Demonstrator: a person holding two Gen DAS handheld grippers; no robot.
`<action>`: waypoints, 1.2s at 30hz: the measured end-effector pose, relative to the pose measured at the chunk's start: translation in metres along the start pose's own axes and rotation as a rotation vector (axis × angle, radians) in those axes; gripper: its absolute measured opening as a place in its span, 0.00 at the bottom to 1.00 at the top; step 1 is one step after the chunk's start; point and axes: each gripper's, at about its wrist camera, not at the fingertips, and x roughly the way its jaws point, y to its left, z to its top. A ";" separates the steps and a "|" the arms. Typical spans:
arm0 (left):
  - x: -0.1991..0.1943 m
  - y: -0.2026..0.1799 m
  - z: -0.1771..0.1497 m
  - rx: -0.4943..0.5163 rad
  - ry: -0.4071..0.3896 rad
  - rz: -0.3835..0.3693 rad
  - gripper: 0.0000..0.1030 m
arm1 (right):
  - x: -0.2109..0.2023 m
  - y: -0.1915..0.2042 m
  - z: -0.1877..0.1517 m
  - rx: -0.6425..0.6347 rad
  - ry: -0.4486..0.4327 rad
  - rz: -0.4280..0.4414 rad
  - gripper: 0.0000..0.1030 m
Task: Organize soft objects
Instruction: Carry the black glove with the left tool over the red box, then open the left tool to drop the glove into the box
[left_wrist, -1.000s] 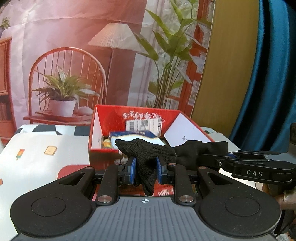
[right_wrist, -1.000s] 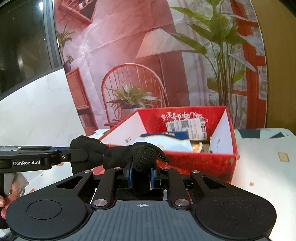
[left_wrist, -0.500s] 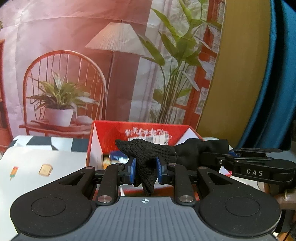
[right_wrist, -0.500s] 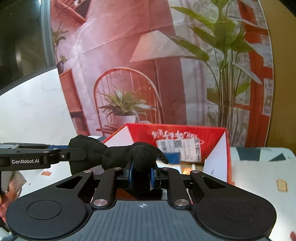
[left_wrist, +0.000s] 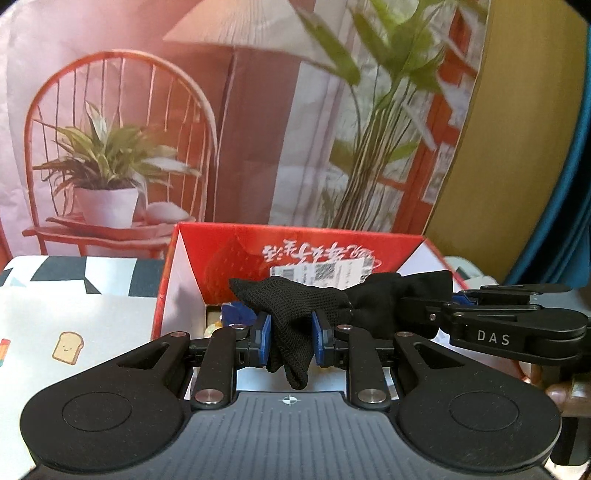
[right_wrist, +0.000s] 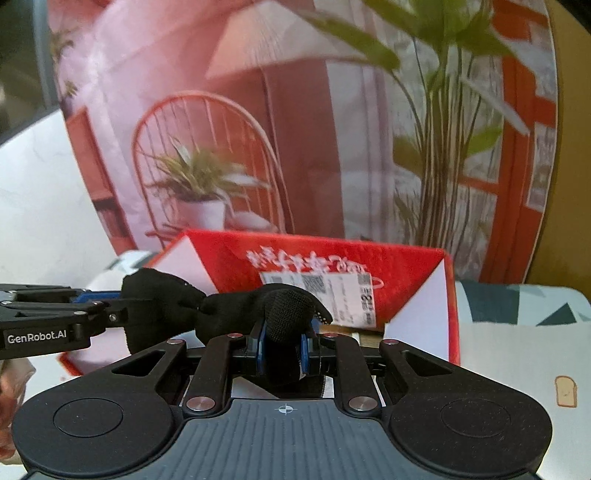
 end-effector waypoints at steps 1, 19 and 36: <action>0.004 0.001 0.000 0.003 0.008 0.003 0.23 | 0.006 0.000 0.000 0.003 0.014 -0.006 0.15; 0.019 0.005 0.004 0.038 0.014 0.049 0.53 | 0.042 -0.004 0.001 0.049 0.151 -0.112 0.24; -0.045 -0.002 0.000 0.098 -0.059 0.076 0.88 | -0.017 0.019 0.004 -0.047 0.021 -0.163 0.86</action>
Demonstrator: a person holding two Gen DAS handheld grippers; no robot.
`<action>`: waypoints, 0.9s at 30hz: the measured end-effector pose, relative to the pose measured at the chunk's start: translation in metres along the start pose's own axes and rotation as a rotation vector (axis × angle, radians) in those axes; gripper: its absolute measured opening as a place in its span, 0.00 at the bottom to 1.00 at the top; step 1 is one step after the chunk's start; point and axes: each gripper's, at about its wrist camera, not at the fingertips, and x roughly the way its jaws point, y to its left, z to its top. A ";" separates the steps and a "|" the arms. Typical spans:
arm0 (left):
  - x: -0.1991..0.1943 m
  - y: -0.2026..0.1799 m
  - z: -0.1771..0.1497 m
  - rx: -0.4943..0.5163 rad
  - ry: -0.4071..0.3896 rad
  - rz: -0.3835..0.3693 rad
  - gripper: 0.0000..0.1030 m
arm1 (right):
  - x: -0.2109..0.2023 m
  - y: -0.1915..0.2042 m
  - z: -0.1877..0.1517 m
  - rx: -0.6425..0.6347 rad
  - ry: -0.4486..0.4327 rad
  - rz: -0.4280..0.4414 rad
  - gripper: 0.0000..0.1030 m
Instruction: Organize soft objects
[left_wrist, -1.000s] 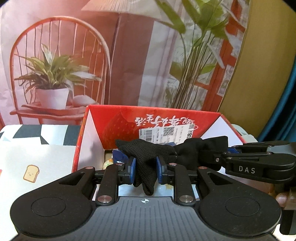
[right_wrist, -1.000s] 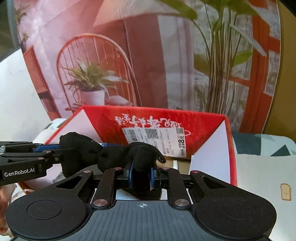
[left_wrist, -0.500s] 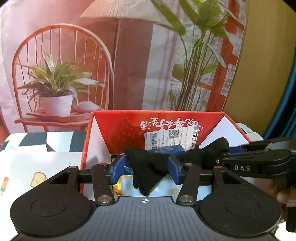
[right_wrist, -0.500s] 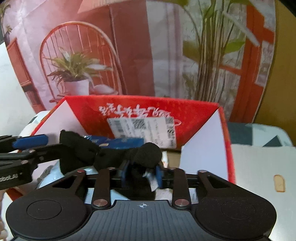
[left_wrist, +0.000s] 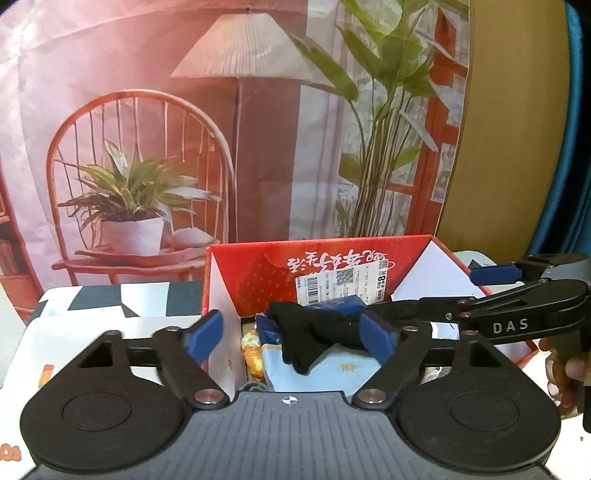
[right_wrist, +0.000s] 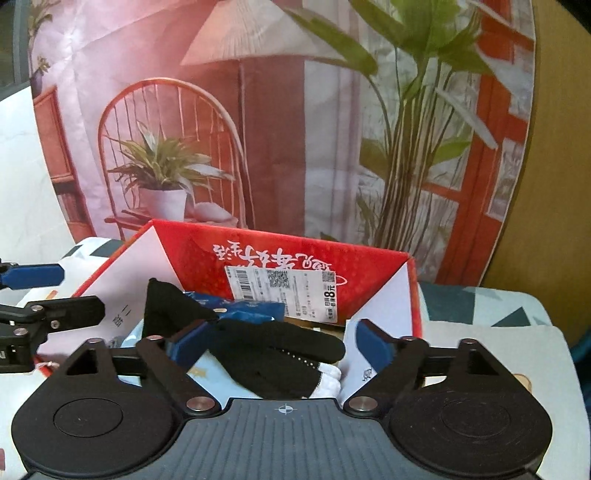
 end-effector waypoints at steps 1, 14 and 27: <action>-0.004 0.000 -0.001 0.000 -0.001 0.000 0.91 | -0.003 0.001 -0.001 -0.005 -0.001 0.000 0.89; -0.042 0.001 -0.022 -0.025 0.015 0.023 1.00 | -0.045 0.012 -0.027 -0.026 -0.009 0.020 0.99; -0.079 -0.010 -0.073 -0.014 0.028 0.051 1.00 | -0.076 0.020 -0.082 -0.012 -0.027 0.058 0.99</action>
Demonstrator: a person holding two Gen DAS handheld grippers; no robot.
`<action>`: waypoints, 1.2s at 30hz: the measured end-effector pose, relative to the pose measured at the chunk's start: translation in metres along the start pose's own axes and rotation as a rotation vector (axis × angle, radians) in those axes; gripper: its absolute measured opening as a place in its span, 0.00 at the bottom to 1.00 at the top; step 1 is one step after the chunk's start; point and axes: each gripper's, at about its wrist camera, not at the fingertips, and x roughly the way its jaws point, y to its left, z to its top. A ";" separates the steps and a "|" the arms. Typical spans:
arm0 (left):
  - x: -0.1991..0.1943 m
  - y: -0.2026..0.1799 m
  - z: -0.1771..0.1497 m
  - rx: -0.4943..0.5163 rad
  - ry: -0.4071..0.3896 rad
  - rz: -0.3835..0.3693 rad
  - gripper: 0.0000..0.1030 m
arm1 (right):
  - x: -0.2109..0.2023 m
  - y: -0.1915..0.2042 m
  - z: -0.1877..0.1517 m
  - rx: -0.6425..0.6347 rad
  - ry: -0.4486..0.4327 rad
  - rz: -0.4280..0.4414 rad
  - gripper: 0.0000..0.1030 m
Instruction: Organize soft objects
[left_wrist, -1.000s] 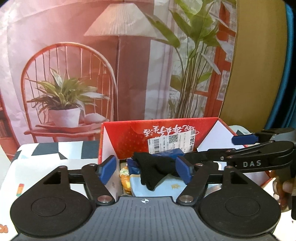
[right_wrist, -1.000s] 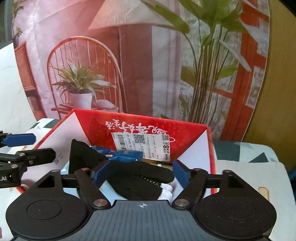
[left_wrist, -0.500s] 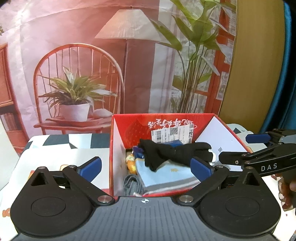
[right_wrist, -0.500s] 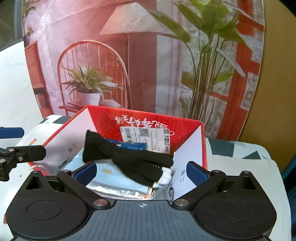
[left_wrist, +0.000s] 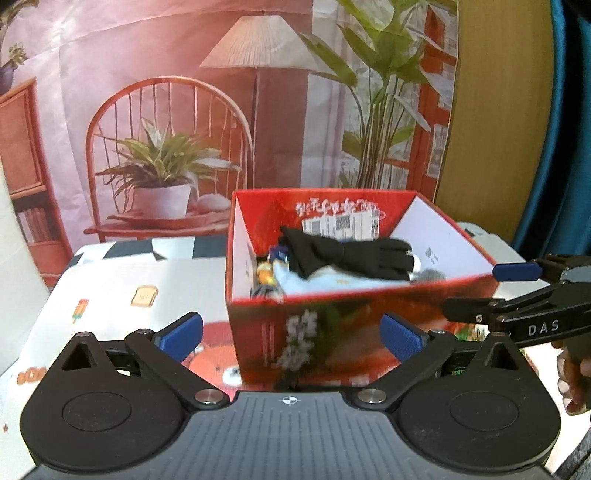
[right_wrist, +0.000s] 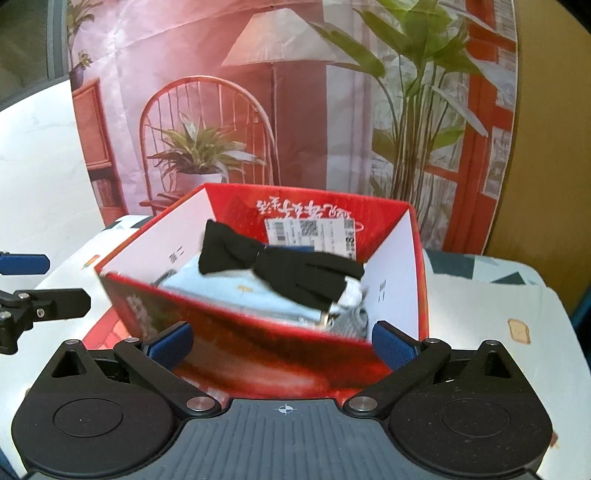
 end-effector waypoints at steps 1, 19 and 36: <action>-0.002 0.000 -0.006 -0.004 0.005 -0.001 1.00 | -0.002 0.001 -0.005 0.001 0.000 0.003 0.99; -0.015 0.004 -0.080 -0.092 0.075 -0.026 1.00 | -0.029 0.024 -0.098 -0.036 0.012 0.057 0.98; 0.001 0.011 -0.089 -0.147 0.089 -0.066 0.84 | -0.029 0.014 -0.118 0.066 -0.034 0.062 0.77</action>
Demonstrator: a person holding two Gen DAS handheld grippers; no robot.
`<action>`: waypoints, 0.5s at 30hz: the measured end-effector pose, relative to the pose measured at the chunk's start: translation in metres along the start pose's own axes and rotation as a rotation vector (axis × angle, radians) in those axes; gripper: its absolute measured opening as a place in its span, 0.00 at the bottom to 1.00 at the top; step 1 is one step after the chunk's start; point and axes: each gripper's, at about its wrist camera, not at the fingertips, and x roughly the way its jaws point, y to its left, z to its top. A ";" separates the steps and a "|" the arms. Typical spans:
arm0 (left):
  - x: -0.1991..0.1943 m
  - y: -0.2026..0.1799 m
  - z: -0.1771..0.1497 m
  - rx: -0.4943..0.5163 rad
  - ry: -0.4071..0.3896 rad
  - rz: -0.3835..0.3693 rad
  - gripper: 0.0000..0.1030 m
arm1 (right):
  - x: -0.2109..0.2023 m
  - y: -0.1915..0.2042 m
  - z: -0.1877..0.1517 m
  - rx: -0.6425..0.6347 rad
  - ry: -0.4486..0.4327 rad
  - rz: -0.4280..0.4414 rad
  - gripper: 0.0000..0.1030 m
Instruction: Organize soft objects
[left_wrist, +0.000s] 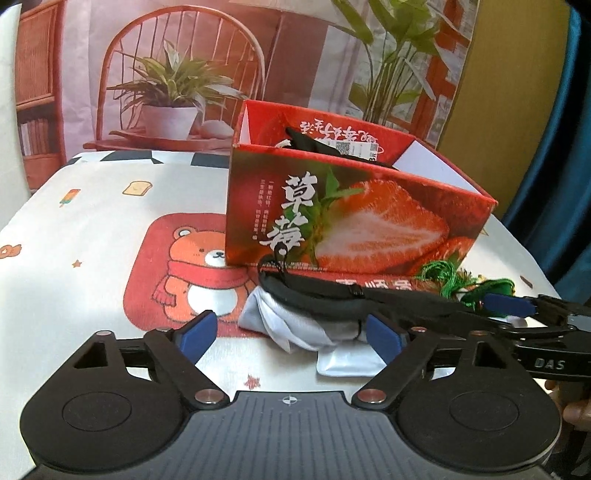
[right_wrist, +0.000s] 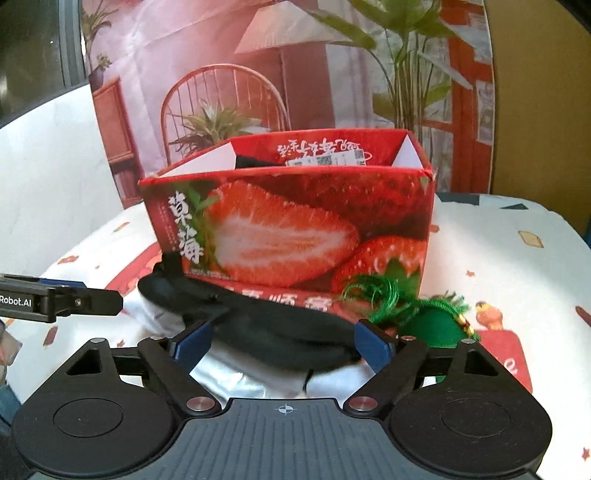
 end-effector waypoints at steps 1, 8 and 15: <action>0.002 0.000 0.002 -0.004 0.001 0.001 0.83 | 0.004 0.000 0.003 0.003 0.006 0.002 0.72; 0.019 0.004 0.021 -0.018 0.000 0.011 0.76 | 0.035 0.003 0.007 0.039 0.039 0.009 0.62; 0.053 0.006 0.036 -0.011 0.021 0.008 0.71 | 0.046 0.009 -0.005 0.019 0.062 0.024 0.60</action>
